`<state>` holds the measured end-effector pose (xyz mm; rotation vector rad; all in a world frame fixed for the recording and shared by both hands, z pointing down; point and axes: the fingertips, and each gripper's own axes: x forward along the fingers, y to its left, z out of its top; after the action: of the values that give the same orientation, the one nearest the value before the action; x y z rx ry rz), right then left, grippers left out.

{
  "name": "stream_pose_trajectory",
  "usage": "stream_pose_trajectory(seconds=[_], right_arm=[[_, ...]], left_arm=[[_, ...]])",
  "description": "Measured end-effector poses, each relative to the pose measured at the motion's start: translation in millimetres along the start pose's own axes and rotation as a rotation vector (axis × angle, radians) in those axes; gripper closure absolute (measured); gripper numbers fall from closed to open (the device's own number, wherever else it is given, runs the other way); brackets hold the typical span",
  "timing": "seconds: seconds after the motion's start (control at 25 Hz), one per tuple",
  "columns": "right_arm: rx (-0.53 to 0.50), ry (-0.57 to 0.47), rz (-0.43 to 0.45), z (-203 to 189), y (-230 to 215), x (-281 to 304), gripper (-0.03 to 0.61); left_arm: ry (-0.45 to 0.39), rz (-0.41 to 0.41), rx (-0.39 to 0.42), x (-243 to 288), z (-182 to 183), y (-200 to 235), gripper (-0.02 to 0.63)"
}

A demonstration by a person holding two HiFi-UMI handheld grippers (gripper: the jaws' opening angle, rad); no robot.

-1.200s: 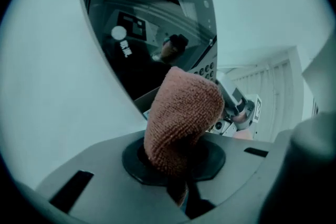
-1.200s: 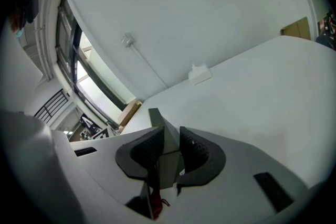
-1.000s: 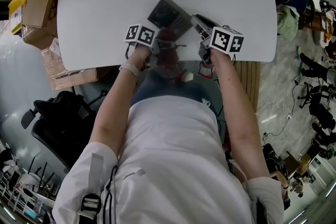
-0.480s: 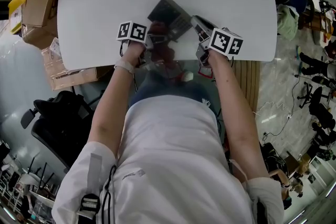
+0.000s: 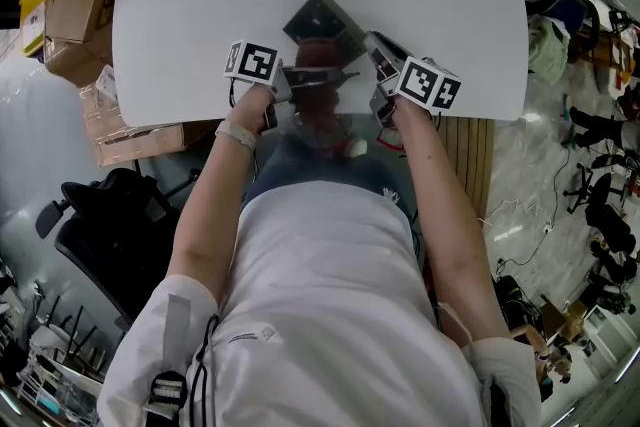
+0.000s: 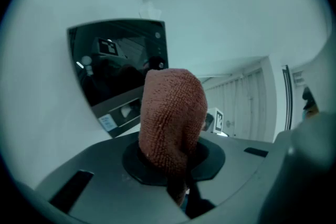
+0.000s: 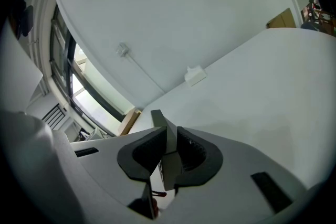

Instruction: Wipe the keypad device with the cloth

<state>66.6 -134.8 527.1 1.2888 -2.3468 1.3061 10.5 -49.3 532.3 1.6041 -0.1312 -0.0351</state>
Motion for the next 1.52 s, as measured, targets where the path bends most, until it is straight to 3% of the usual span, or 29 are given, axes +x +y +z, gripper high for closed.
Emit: stream_pose_trajectory(seconds=[0.16, 0.36, 0.72, 1.04, 1.52], right_arm=[[-0.007, 0.002, 0.008, 0, -2, -4, 0.511], [-0.014, -0.024, -0.023, 4, -13, -21, 0.511], [-0.061, -0.025, 0.005, 10, -7, -29, 0.511], [-0.103, 0.094, 0.011, -7, 1, -9, 0.511], [-0.119, 0.112, -0.034, -10, -5, -6, 0.520]], left_arm=[[0.043, -0.084, 0.010, 24, 0, -19, 0.566], [0.133, -0.075, 0.022, 46, -10, -14, 0.566], [0.192, -0.060, -0.031, 66, -15, 1, 0.566], [0.174, -0.029, -0.081, 55, -20, 27, 0.566], [0.113, 0.022, -0.226, 34, -38, 67, 0.566]])
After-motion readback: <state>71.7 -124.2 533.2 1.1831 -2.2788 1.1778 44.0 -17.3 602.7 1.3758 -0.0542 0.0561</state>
